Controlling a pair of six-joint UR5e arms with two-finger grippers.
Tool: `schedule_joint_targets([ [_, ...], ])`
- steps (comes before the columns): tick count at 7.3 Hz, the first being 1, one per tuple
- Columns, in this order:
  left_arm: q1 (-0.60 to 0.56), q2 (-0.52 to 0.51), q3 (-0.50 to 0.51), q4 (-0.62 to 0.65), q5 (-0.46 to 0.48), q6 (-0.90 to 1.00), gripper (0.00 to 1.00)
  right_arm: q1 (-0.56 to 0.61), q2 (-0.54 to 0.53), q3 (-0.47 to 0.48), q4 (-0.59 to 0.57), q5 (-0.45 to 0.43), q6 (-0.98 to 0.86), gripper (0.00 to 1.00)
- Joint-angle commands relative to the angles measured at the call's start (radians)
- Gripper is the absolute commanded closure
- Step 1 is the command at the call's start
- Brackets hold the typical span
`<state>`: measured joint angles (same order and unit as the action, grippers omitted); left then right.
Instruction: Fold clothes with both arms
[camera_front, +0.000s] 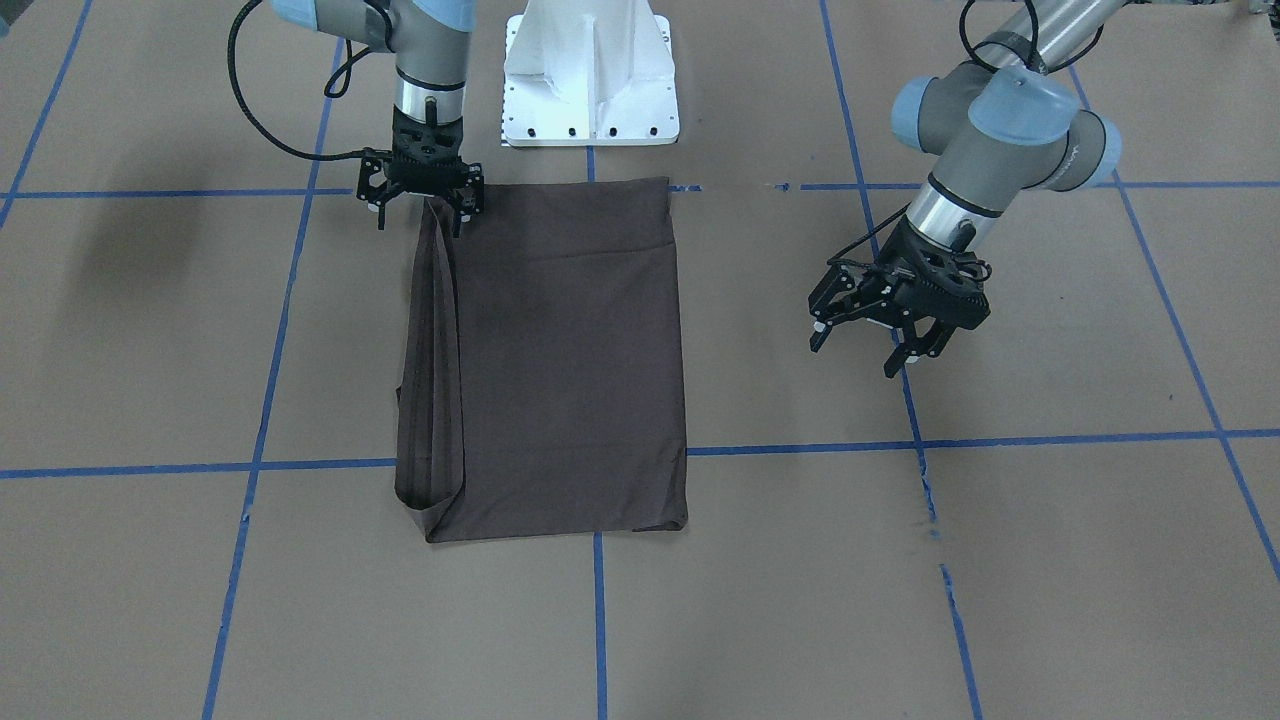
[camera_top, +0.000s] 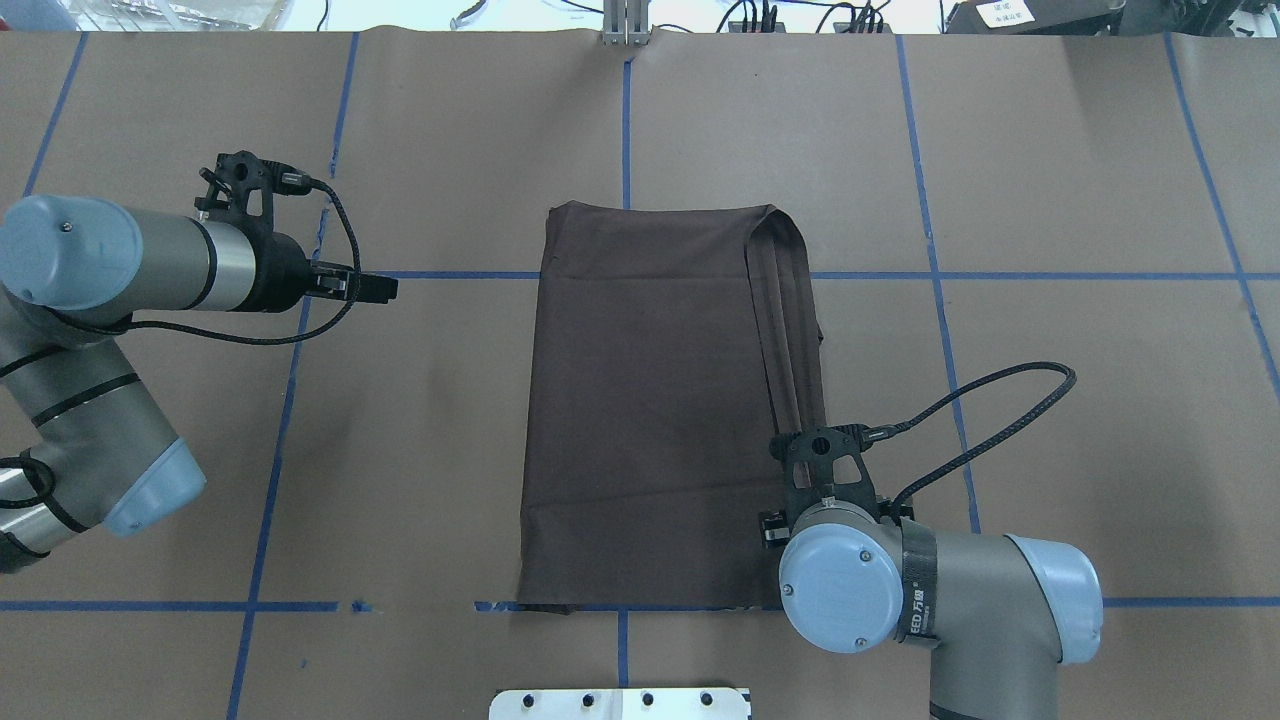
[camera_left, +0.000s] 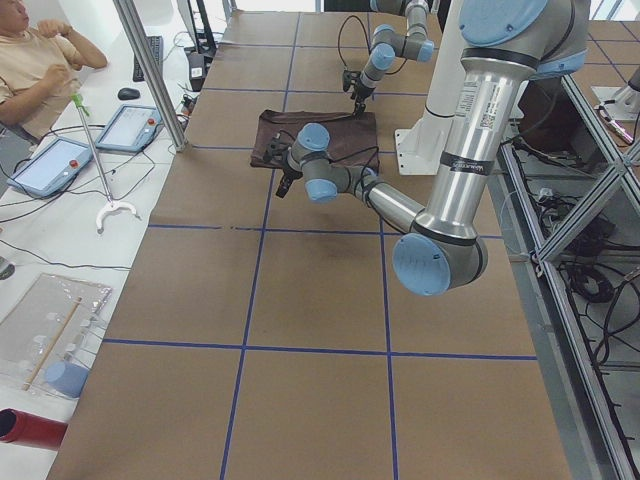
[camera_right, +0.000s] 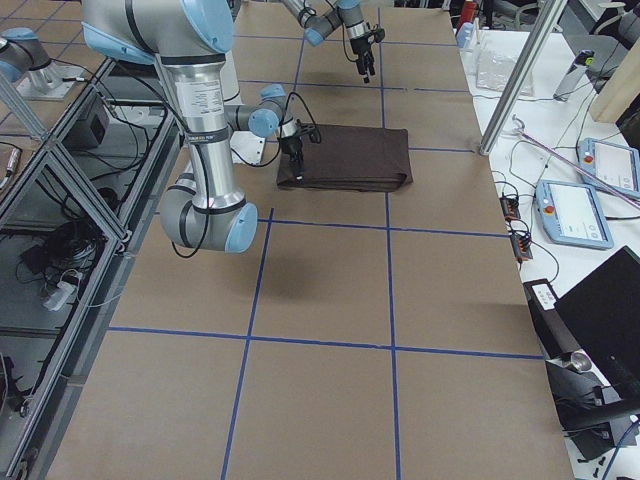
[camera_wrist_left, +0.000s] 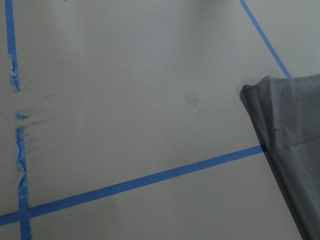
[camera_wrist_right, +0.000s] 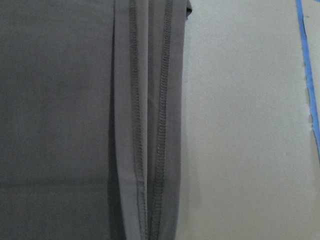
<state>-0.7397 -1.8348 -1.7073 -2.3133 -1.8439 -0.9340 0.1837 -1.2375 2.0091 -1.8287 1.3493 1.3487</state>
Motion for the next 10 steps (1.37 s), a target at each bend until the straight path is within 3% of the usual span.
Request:
schedule_joint_targets([
  [1,0.0,0.0,0.0,-0.001,0.0,0.0,0.0,0.012,-0.003,0.0,-0.061,-0.001,-0.048,0.0],
  [3,0.0,0.0,0.0,-0.001,0.002,0.0,0.0,0.043,-0.014,-0.003,-0.121,-0.003,-0.092,0.0],
  [7,0.0,0.0,-0.006,-0.001,0.0,-0.002,0.0,0.108,-0.065,0.01,-0.104,0.002,-0.131,0.0],
  [8,0.0,0.0,-0.015,-0.001,0.0,-0.026,0.0,0.12,-0.057,0.04,-0.063,0.004,-0.126,0.0],
  [10,0.072,-0.004,-0.073,0.0,0.02,-0.229,0.0,0.122,-0.101,0.066,0.255,0.057,-0.05,0.0],
])
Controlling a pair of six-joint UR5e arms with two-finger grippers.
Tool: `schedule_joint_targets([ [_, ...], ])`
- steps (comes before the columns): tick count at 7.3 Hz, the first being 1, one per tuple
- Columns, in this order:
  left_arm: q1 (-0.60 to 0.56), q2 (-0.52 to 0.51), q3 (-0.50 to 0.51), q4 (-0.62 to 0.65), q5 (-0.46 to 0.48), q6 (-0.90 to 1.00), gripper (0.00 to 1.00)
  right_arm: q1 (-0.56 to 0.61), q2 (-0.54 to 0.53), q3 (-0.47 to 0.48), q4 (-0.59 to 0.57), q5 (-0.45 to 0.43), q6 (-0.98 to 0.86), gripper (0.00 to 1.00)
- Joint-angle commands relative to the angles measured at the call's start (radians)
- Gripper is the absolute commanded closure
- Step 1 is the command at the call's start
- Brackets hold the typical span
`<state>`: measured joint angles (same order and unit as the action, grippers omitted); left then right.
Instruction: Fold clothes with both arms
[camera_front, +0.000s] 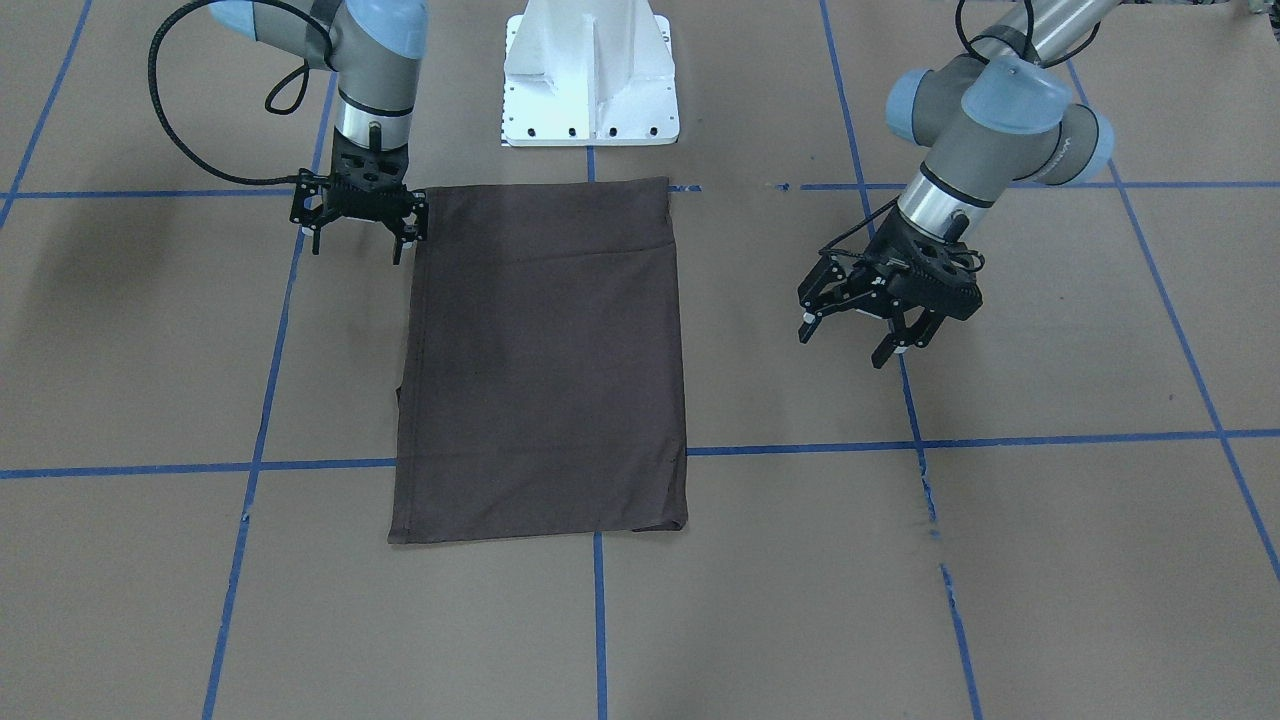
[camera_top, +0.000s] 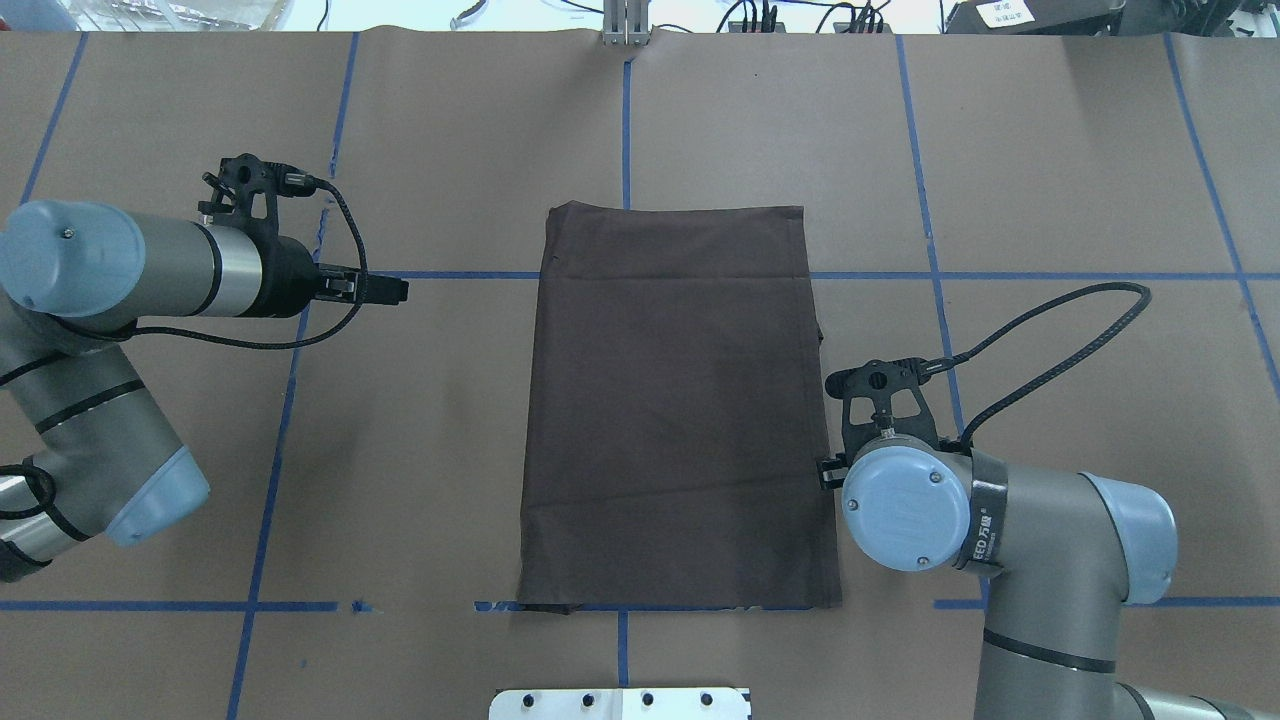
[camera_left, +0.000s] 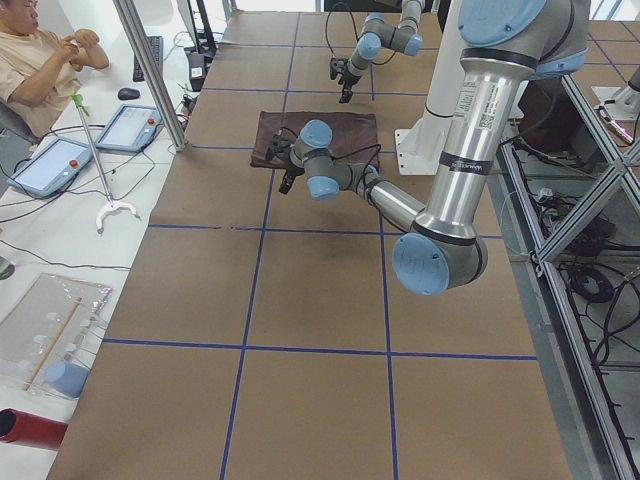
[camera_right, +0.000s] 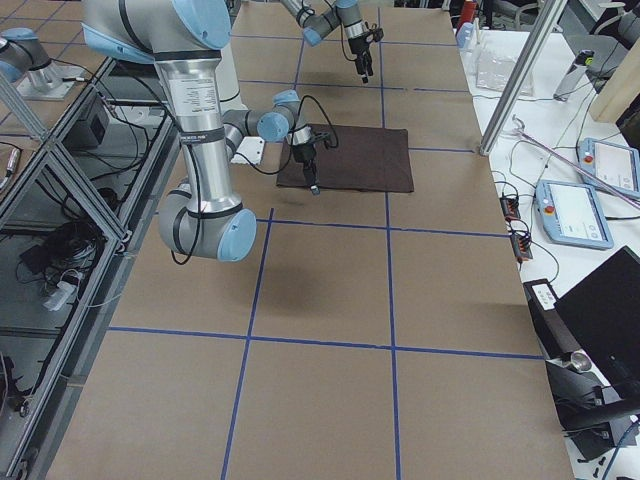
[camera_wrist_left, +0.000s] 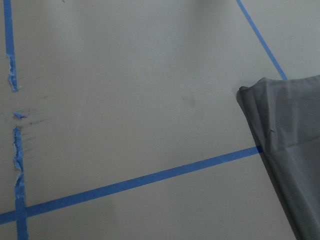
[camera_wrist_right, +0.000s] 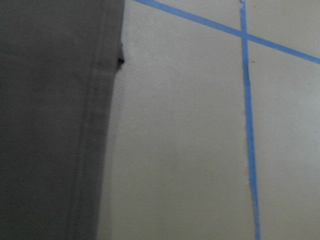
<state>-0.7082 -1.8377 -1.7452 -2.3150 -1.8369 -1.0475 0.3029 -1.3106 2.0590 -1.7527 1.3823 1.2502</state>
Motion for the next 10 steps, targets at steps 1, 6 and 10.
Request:
schedule_joint_targets([
  [1,0.096,0.005,-0.086,0.003,0.052,-0.182,0.0,0.002,-0.071,0.027,0.343,0.024,0.123,0.0],
  [6,0.502,0.043,-0.226,0.165,0.362,-0.72,0.32,-0.013,-0.127,0.073,0.548,-0.014,0.512,0.0],
  [10,0.588,-0.002,-0.211,0.23,0.367,-0.824,0.36,-0.015,-0.13,0.073,0.549,-0.025,0.512,0.0],
])
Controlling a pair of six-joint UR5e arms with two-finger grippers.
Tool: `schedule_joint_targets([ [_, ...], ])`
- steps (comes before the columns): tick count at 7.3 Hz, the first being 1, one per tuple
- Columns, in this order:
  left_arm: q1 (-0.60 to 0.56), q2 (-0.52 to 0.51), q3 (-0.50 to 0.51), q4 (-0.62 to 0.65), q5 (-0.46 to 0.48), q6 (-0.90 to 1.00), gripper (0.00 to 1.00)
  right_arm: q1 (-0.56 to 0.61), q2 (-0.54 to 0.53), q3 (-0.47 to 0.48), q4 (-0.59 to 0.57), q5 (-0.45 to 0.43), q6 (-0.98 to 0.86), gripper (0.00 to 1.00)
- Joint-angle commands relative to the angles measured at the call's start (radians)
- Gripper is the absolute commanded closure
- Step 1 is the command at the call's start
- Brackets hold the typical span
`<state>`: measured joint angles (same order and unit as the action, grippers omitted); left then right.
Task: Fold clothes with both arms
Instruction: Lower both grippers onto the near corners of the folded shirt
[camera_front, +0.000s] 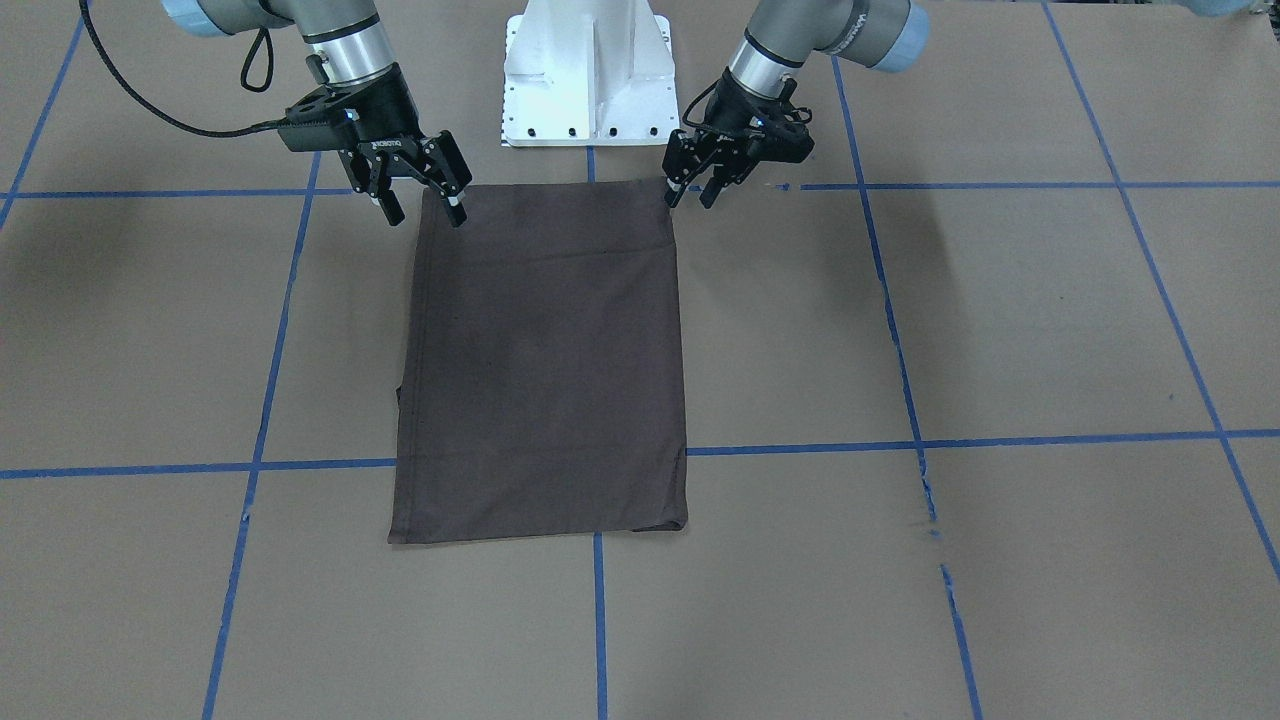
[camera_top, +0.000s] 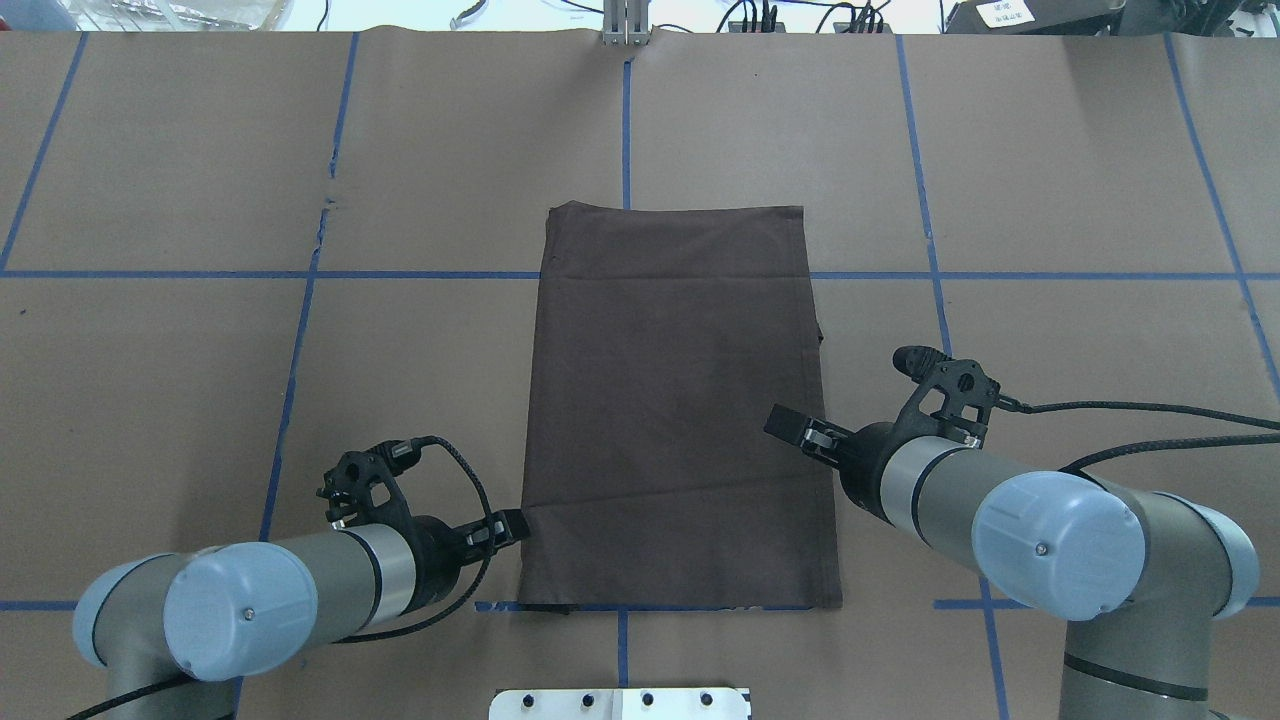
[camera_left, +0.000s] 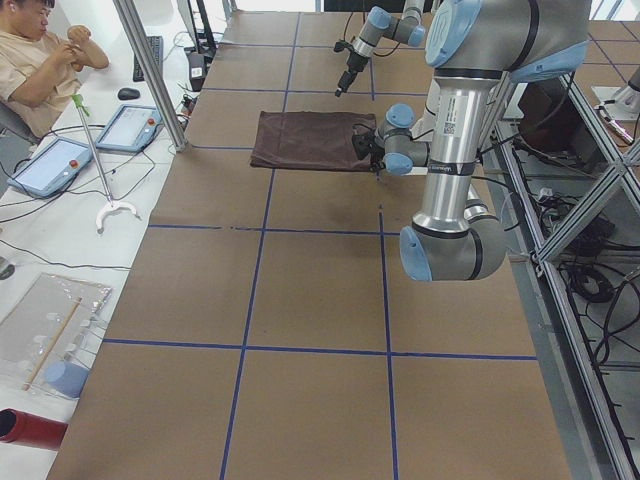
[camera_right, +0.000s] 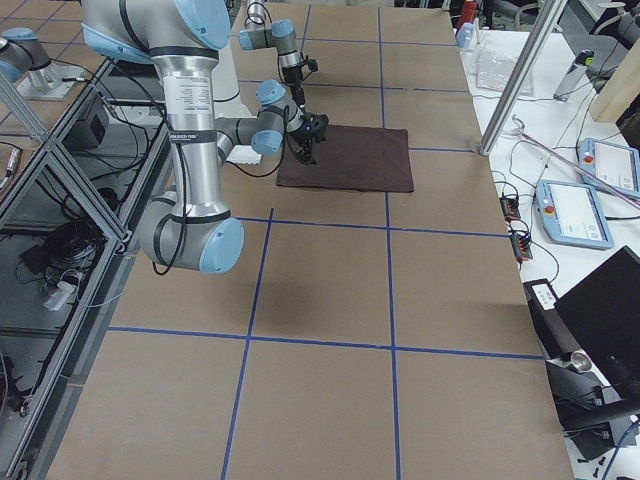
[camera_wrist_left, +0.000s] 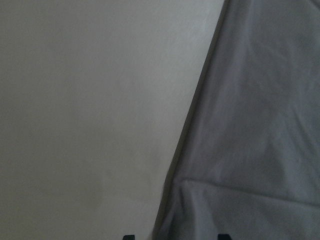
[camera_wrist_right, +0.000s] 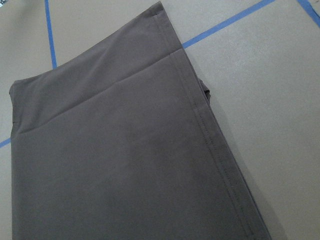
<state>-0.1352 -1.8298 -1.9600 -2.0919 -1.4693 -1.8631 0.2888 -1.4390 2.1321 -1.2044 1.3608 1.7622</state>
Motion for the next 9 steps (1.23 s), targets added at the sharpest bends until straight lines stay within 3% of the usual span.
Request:
schedule_joint_targets([
  [1,0.035,-0.011,0.006,0.007,0.001,-0.011,0.36,0.0,-0.001,0.0,0.0,-0.005,0.0,0.0],
  [9,0.042,-0.057,0.056,0.007,0.003,-0.008,0.45,-0.002,0.0,0.002,0.0,-0.009,0.0,0.0],
])
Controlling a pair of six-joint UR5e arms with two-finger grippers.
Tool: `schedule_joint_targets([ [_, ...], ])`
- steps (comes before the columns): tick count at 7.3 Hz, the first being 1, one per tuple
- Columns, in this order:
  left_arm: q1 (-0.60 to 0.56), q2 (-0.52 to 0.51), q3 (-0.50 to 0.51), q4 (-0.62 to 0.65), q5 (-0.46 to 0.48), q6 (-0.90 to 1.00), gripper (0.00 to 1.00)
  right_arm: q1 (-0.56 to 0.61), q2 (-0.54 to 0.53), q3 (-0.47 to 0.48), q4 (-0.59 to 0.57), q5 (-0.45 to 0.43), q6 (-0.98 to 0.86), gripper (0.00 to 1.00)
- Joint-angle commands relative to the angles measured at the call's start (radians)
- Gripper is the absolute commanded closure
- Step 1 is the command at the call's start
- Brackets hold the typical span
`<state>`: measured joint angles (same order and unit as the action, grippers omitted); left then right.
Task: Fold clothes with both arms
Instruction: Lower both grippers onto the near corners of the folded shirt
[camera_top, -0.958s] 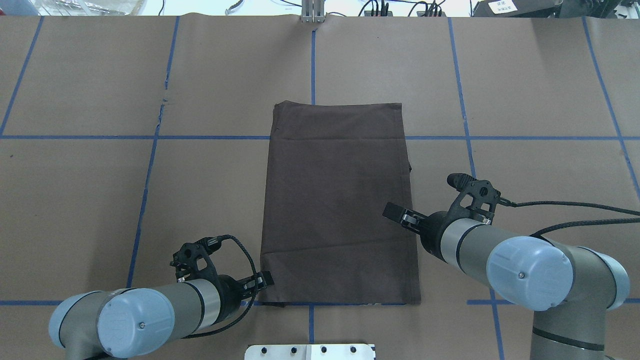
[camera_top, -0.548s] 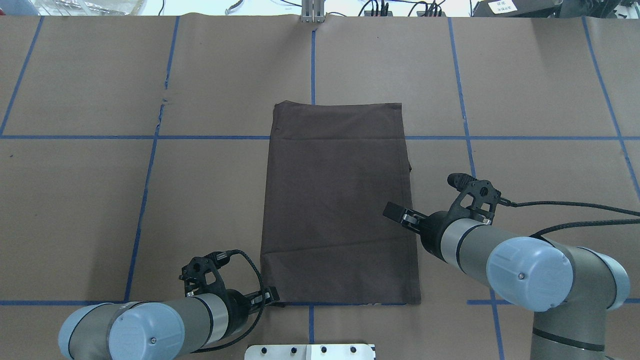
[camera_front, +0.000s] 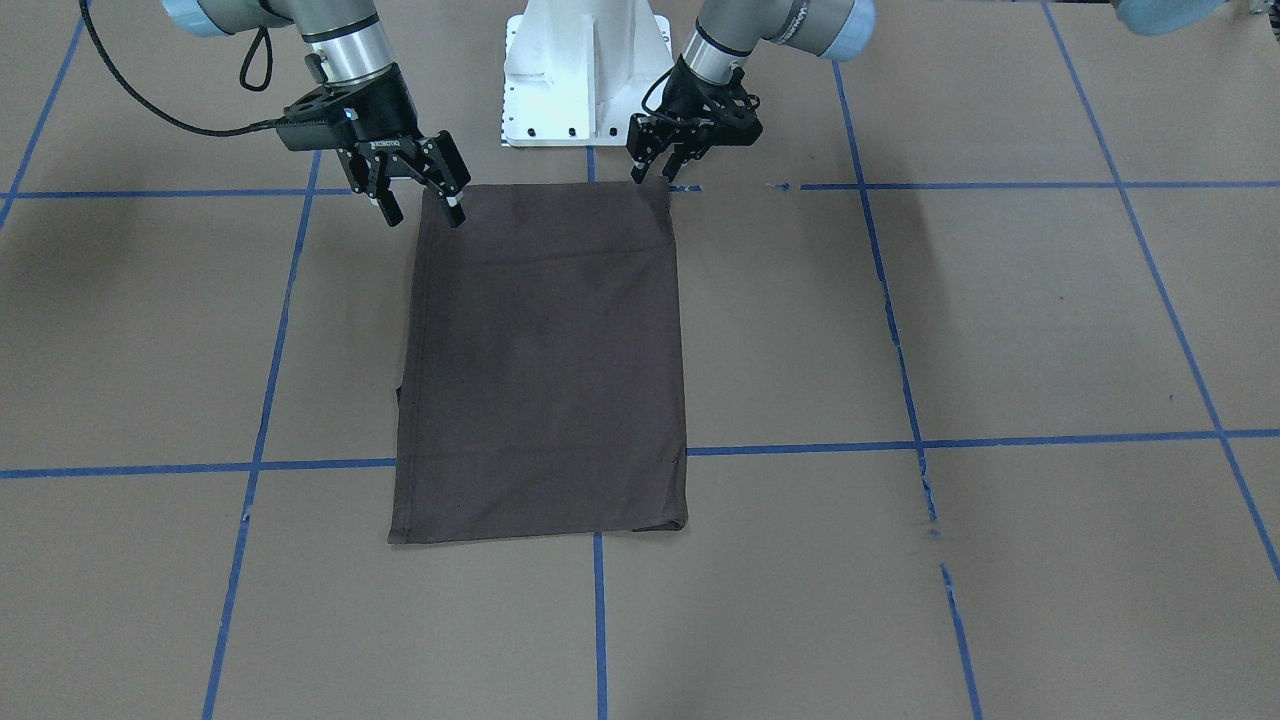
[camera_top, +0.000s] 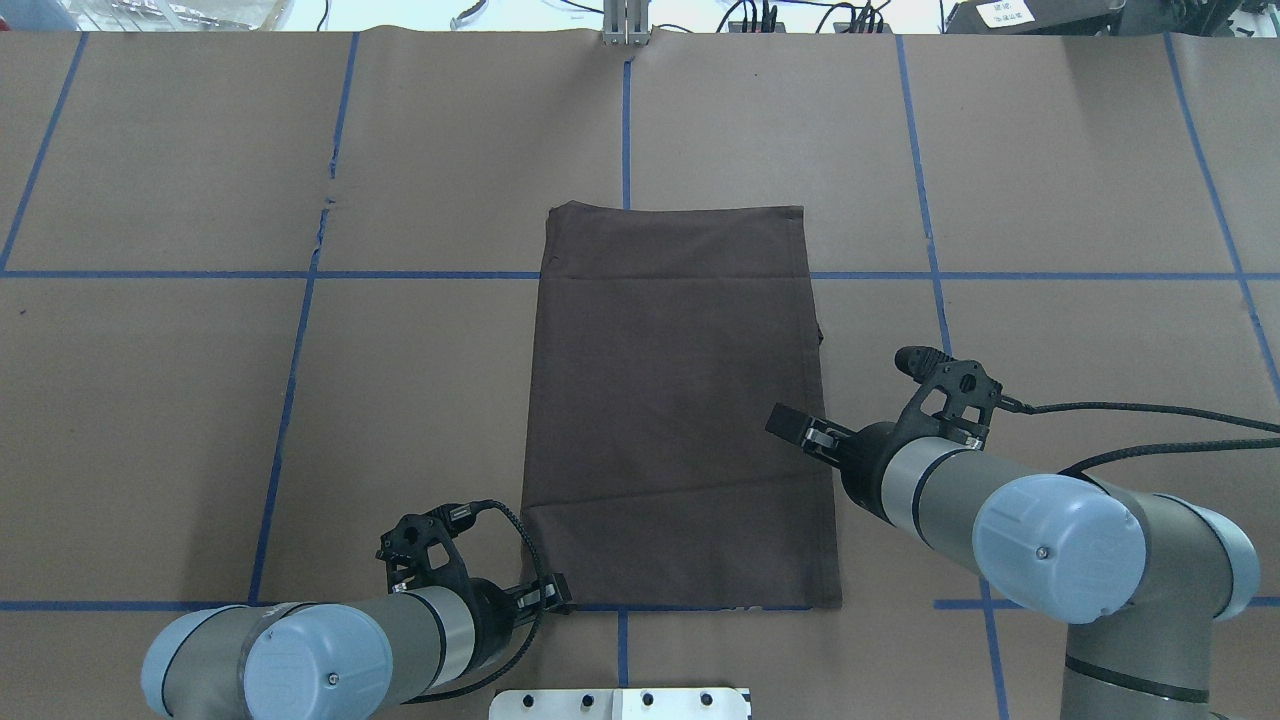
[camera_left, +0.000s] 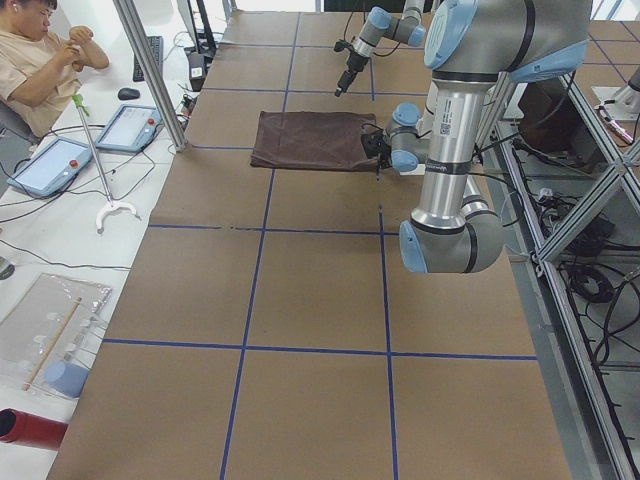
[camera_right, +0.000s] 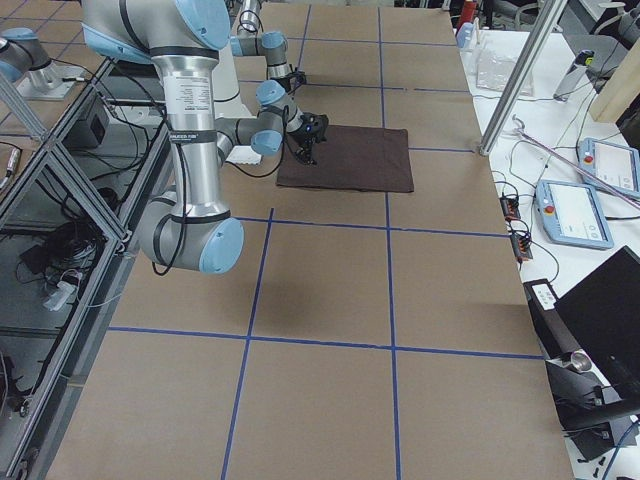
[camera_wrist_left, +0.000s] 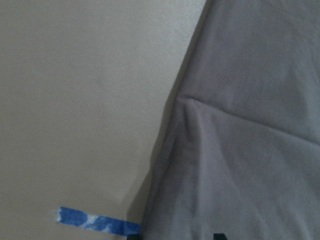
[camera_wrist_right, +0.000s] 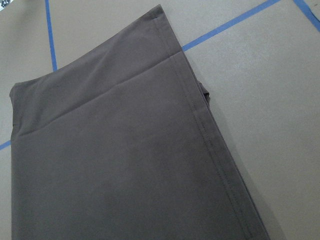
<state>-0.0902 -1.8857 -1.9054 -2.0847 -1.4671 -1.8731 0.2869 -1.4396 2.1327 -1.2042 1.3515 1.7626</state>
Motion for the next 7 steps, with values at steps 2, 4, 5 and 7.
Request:
schedule_joint_targets([
  [2,-0.013,0.002,0.006,0.002,0.002,0.009,0.45,0.0,0.001,0.001,0.0,0.0,0.0,0.0],
  [4,-0.014,0.002,0.011,0.002,0.002,0.012,0.45,0.0,0.002,0.001,0.0,0.0,0.0,0.0],
  [5,-0.013,0.002,0.019,0.002,0.002,0.012,0.45,0.0,0.002,0.001,0.0,0.0,0.0,0.0],
  [7,-0.013,0.0,0.02,0.002,0.002,0.011,0.48,0.0,0.002,0.001,0.0,0.0,0.0,0.0],
])
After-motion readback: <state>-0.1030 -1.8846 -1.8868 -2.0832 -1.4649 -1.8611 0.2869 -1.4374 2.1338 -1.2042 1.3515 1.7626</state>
